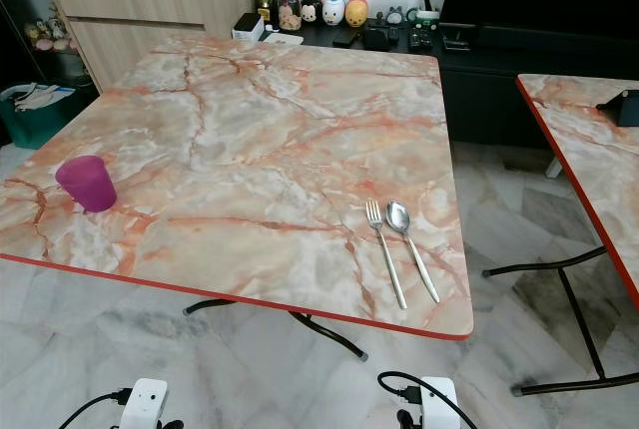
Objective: Setting the table
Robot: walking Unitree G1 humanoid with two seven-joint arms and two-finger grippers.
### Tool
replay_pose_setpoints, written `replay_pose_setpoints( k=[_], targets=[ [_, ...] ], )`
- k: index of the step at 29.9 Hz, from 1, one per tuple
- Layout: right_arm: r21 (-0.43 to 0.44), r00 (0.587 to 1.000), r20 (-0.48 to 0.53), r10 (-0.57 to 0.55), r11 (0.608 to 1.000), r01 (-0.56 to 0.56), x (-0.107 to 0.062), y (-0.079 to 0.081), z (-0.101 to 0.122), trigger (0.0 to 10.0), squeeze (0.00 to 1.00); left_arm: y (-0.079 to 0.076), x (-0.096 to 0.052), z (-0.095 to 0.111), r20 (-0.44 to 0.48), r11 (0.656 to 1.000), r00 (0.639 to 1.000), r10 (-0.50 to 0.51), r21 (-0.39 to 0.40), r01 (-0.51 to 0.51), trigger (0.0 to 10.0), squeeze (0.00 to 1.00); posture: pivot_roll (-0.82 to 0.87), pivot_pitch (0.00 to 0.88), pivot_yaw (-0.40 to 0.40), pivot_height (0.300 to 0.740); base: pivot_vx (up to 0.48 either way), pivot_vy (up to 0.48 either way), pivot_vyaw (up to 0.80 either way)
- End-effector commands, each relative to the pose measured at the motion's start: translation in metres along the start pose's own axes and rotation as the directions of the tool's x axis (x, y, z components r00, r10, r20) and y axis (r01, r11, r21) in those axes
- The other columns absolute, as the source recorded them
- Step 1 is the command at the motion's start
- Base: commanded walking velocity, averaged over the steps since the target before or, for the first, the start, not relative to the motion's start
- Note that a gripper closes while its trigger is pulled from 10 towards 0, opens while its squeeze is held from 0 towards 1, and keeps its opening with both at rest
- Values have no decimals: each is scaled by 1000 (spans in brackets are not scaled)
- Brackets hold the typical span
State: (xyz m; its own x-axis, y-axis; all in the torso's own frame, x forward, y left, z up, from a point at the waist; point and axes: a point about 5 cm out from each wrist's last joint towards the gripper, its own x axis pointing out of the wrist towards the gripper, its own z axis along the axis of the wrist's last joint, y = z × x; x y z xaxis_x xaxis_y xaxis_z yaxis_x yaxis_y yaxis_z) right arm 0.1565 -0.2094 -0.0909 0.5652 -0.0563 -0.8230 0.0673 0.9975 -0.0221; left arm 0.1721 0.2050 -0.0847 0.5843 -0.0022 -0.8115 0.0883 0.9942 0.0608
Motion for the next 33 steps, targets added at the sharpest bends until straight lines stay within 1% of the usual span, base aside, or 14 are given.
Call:
replay_pose_setpoints(
  k=[1, 8, 9, 10, 17, 24, 33],
  targets=[
    [0, 1000, -6, -4, 1000, 4, 0, -1, -2, 10000, 0, 2, -1, -6, -30, 1000, 1000, 2, 18, -2, 10000, 0, 20, 0, -24, 740, 0, 0, 0],
    [0, 1000, -6, -4, 1000, 4, 0, -1, -2, 10000, 0, 2, -1, -6, -30, 1000, 1000, 2, 18, -2, 10000, 0, 20, 0, -24, 740, 0, 0, 0],
    [6, 1000, -9, -9, 1000, 9, 0, -1, -2, 10000, 0, 2, -1, -5, -30, 1000, 1000, 2, 19, -2, 10000, 0, 0, 0, 0, 740, 0, 0, 0],
    [17, 1000, -5, -4, 1000, 4, 0, 0, -2, 10000, 0, 4, -1, -4, -28, 1000, 1000, 3, 23, -2, 10000, 0, 7, 0, -12, 740, 0, 0, 0],
    [20, 1000, -2, -1, 1000, 1, 0, 0, -1, 10000, 0, 1, 0, -4, -32, 1000, 999, 1, 25, 0, 10000, 0, 6, 0, -12, 740, 0, 0, 0],
    [18, 1000, -2, 0, 1000, 0, 0, 0, -1, 10000, 0, -2, -1, -9, -49, 1000, 999, 0, 21, 1, 10000, 0, 9, 0, -13, 740, 0, 0, 0],
    [19, 1000, -2, 2, 1000, -2, 0, 0, 0, 10000, 0, 0, -2, -11, -56, 1000, 998, 5, 22, -4, 10000, 0, 11, 0, -13, 740, 0, 0, 0]
  ],
)
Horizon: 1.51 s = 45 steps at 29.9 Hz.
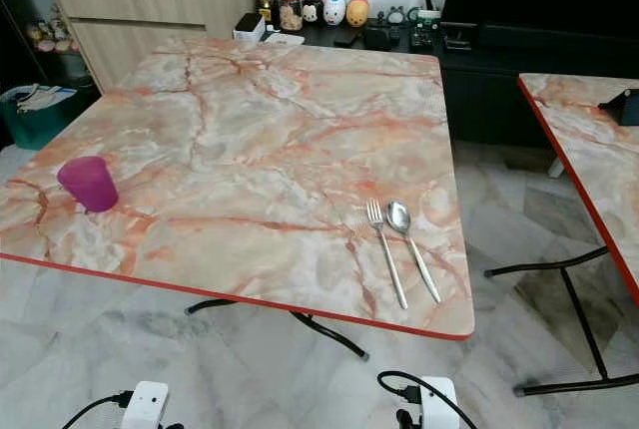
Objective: Setting the table
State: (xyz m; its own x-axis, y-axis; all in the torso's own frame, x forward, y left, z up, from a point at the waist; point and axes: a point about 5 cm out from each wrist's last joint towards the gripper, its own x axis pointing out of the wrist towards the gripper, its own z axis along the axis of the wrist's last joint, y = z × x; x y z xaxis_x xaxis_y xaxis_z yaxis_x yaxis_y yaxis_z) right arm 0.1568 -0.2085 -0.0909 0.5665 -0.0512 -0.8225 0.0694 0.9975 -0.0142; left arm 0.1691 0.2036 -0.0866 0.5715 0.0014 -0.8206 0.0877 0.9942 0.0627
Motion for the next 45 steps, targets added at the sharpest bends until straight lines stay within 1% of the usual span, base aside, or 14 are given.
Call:
replay_pose_setpoints(
  k=[1, 7, 9, 11, 12, 15, 18, 20, 24, 27, 31, 38, 42, 45],
  targets=[
    [13, 1000, -3, -3, 1000, 3, 0, 0, -1, 10000, 0, 2, -1, -7, -40, 1000, 999, 3, 22, -3, 10000, 0, 11, 0, -13, 740, 0, 0, 0],
    [13, 1000, -3, -3, 1000, 3, 0, 0, -1, 10000, 0, 1, -1, -6, -36, 1000, 999, 2, 22, -1, 10000, 0, 13, 0, -13, 740, 0, 0, 0],
    [14, 1000, -3, -4, 1000, 4, 0, -1, -1, 10000, 0, -5, 1, -1, -26, 1000, 1000, -5, 23, 6, 10000, 0, 12, 0, -14, 740, 0, 0, 0],
    [14, 1000, -3, -4, 1000, 4, 0, -1, -1, 10000, 0, -6, 2, 1, -24, 1000, 1000, -7, 24, 8, 10000, 0, 12, 0, -14, 740, 0, 0, 0],
    [13, 1000, -3, -3, 1000, 3, 0, -1, -1, 10000, 0, -9, 3, 5, -15, 1000, 1000, -12, 23, 12, 10000, 0, 14, 0, -16, 740, 0, 0, 0],
    [11, 1000, -4, -3, 1000, 3, 0, -1, -1, 10000, 0, -11, 4, 10, -5, 1000, 1000, -15, 24, 15, 10000, 0, 14, 0, -16, 740, 0, 0, 0],
    [10, 1000, -3, -2, 1000, 2, 0, -1, 0, 10000, 0, -11, 5, 16, 7, 1000, 1000, -17, 27, 16, 10000, 0, 10, 0, -15, 740, 0, 0, 0],
    [13, 1000, -1, -4, 1000, 4, 0, -1, 0, 10000, 0, -8, 5, 19, 17, 999, 1000, -17, 29, 17, 10000, 0, 13, 0, -13, 740, 0, 0, 0],
    [6, 1000, -5, -2, 1000, 2, 0, -1, 0, 10000, 0, -4, 5, 21, 23, 999, 1000, -15, 28, 14, 10000, 0, 21, 0, -18, 740, 0, 0, 0],
    [7, 1000, -5, -2, 1000, 2, 0, -1, -1, 10000, 0, -5, 5, 20, 22, 999, 1000, -17, 30, 16, 10000, 0, 18, 0, -15, 740, 0, 0, 0],
    [7, 1000, -6, -2, 1000, 2, 0, -2, -1, 10000, 0, -14, 6, 17, 14, 999, 1000, -24, 33, 24, 10000, 0, 22, 0, -17, 740, 0, 0, 0],
    [8, 1000, -5, -2, 1000, 2, 0, -1, -1, 10000, 0, -21, 6, 17, 17, 999, 1000, -25, 37, 24, 10000, 0, 21, 0, -15, 740, 0, 0, 0],
    [7, 1000, -7, -2, 1000, 2, 0, -1, -2, 10000, 0, -8, 3, 8, 8, 999, 1000, -13, 41, 12, 10000, 0, 23, 0, -13, 740, 0, 0, 0],
    [8, 1000, -7, -2, 1000, 2, 0, -1, -2, 10000, 0, -3, 2, 6, 7, 999, 1000, -10, 44, 9, 10000, 0, 21, 0, -10, 740, 0, 0, 0]
  ],
)
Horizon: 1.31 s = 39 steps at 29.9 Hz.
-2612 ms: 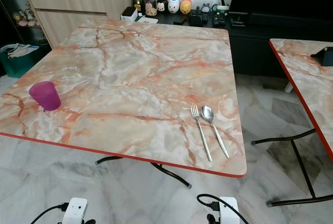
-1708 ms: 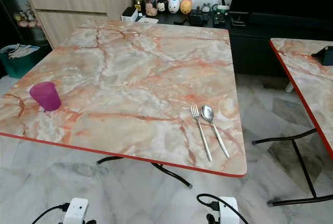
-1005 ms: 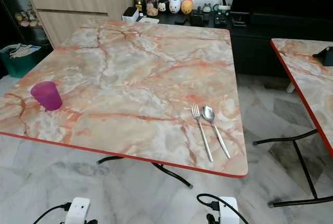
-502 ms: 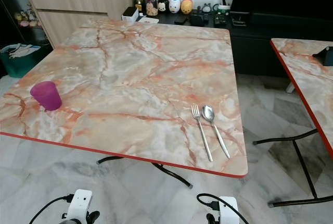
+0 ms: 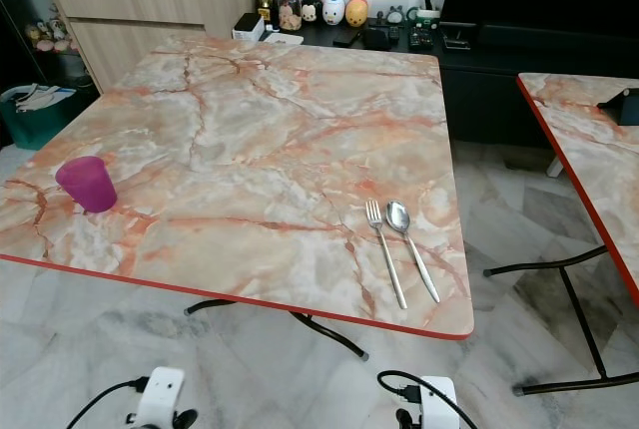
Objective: Setting the table
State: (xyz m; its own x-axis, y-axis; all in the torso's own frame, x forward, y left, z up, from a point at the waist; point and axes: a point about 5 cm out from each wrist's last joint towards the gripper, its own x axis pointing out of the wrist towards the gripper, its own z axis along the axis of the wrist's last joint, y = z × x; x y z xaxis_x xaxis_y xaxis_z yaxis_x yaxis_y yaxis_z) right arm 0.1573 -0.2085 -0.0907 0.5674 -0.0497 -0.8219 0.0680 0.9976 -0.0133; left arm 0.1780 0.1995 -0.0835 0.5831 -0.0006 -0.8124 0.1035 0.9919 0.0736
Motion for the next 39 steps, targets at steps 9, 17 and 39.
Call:
replay_pose_setpoints(
  k=[9, 17, 39],
  targets=[
    [7, 1000, -10, -3, 1000, 4, -1, 0, -3, 10000, 0, 6, -3, -7, -15, 999, 1000, -9, 47, 10, 10000, 0, 24, 0, -10, 740, 0, 0, 0],
    [8, 1000, -11, -3, 1000, 3, -1, 0, -4, 10000, 0, 8, -3, -6, -18, 999, 1000, 2, 43, -1, 10000, 0, 26, 0, -8, 740, 0, 0, 0],
    [5, 1000, -11, -6, 1000, 6, -1, -1, -3, 10000, 0, 4, -2, -5, -11, 1000, 1000, -9, 24, 9, 10000, 0, 27, 0, -12, 740, -93, 0, 0]
  ],
)
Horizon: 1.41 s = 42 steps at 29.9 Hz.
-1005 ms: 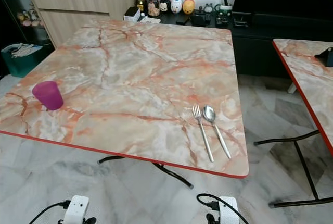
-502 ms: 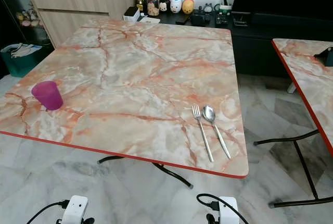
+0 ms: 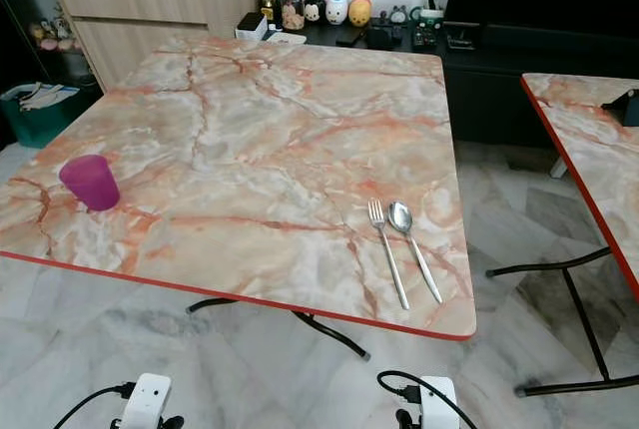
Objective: Setting the table
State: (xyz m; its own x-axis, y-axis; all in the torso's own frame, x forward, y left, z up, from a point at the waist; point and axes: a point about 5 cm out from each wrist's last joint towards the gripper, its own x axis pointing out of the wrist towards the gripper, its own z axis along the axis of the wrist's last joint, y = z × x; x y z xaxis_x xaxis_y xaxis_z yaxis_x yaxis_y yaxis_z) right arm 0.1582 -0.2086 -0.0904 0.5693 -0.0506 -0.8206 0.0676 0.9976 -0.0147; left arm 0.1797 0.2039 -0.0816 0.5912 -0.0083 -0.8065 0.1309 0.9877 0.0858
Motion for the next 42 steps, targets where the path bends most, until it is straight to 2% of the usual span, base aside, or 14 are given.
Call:
replay_pose_setpoints(
  k=[1, 7, 17, 29, 33, 37, 42],
  targets=[
    [7, 1000, -14, -5, 1000, 5, -1, -1, -4, 10000, 0, -1, -1, -7, -22, 1000, 1000, -3, -6, 3, 10000, 0, 27, 0, -12, 740, -311, 0, 0],
    [5, 1000, -15, -6, 1000, 6, -1, -1, -4, 10000, 0, -3, -1, -6, -20, 1000, 1000, -6, -5, 6, 10000, 0, 27, 0, -12, 740, -312, 0, 0],
    [-4, 1000, -4, -6, 1000, 6, -1, -1, -3, 10000, 0, -2, -1, -5, -10, 1000, 1000, 0, -21, 0, 10000, 0, 26, 0, -12, 740, 0, 0, 0],
    [68, 996, 25, -81, 995, 79, -2, -5, -2, 10000, 0, -4, 0, -2, 4, 1000, 1000, -6, -30, 6, 10000, 0, 23, 0, -20, 740, 0, 0, 0],
    [80, 993, 63, -103, 992, 97, -2, -7, 1, 10000, 0, -5, 0, -2, 7, 999, 1000, -6, -35, 6, 10000, 0, 18, 0, -23, 740, 0, 0, 0],
    [162, 981, 109, -161, 976, 142, -4, -9, 3, 10000, 0, -5, 0, -3, 5, 999, 1000, -3, -38, 4, 10000, 0, 5, 0, -27, 740, 0, 0, 0],
    [118, 978, 157, -138, 986, 120, -4, -8, 8, 10000, 0, -6, 0, -4, 1, 999, 1000, -6, -37, 6, 10000, 0, -4, 0, -27, 740, 0, 0, 0]
  ],
)
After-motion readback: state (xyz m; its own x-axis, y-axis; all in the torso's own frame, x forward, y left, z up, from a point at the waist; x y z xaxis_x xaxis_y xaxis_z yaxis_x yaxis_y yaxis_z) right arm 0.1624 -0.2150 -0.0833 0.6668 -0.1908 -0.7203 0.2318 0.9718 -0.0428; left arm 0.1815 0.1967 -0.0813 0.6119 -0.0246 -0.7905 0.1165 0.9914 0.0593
